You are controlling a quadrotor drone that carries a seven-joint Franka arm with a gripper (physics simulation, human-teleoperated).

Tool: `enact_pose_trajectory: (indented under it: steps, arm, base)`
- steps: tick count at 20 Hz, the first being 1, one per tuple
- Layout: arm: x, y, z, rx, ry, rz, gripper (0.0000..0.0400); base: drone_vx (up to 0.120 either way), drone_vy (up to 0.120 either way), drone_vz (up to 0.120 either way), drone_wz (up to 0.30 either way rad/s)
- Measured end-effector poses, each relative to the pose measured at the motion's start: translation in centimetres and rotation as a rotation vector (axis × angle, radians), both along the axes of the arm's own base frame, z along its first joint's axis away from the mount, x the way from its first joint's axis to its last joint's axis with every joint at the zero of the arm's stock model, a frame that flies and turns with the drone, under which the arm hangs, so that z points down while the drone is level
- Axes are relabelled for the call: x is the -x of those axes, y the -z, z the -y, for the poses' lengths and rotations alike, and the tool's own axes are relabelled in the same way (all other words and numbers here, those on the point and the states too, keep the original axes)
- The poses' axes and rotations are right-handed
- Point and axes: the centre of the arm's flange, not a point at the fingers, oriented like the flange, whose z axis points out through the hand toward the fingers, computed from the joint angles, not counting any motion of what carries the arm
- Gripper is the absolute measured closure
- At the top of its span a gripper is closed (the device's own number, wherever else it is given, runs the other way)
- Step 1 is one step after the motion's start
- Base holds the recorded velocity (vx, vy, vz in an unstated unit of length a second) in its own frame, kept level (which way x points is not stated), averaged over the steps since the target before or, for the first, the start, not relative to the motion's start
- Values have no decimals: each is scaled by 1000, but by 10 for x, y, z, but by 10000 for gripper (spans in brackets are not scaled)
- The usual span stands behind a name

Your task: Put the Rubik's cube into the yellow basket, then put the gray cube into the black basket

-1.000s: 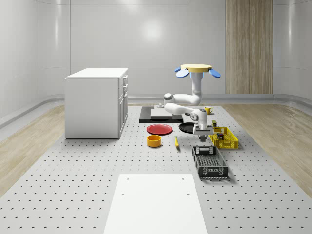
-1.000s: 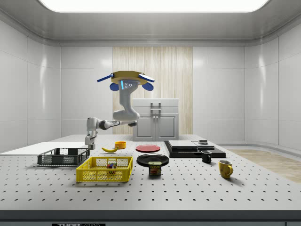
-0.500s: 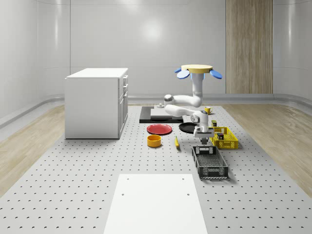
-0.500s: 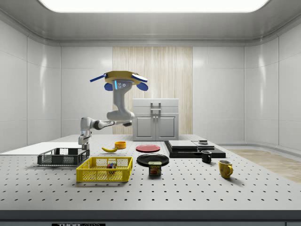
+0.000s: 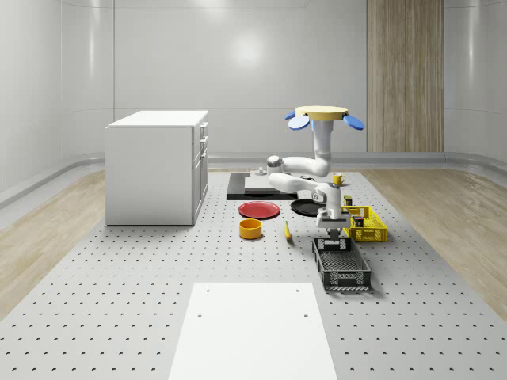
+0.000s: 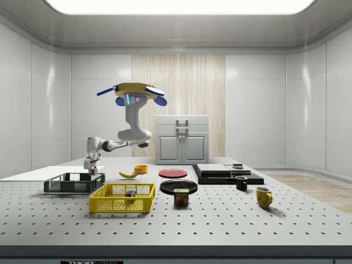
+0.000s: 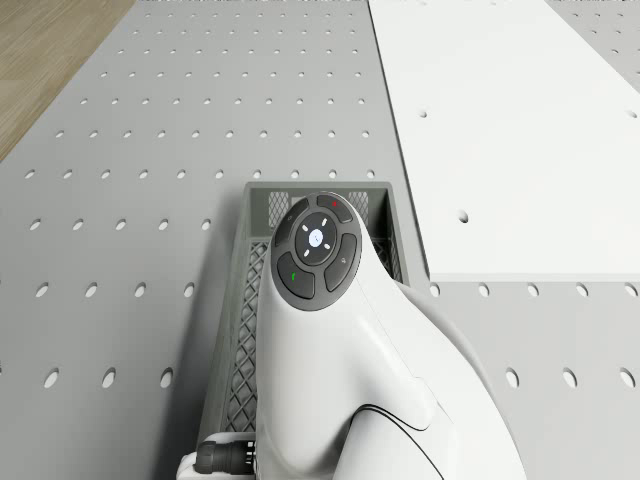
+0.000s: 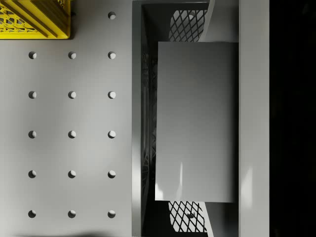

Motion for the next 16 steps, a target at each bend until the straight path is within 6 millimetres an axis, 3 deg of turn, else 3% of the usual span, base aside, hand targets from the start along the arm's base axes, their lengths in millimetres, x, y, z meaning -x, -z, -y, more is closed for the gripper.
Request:
enact_pose_trajectory:
  steps: [6,9,16]
  arm:
    - [0,0,0,0,0,0,148]
    - [0,0,0,0,0,0,148]
    - [0,-9,0,0,0,0,148]
  base:
    - [120,0,-100,0]
    - [120,0,0,0]
    - [6,0,0,0]
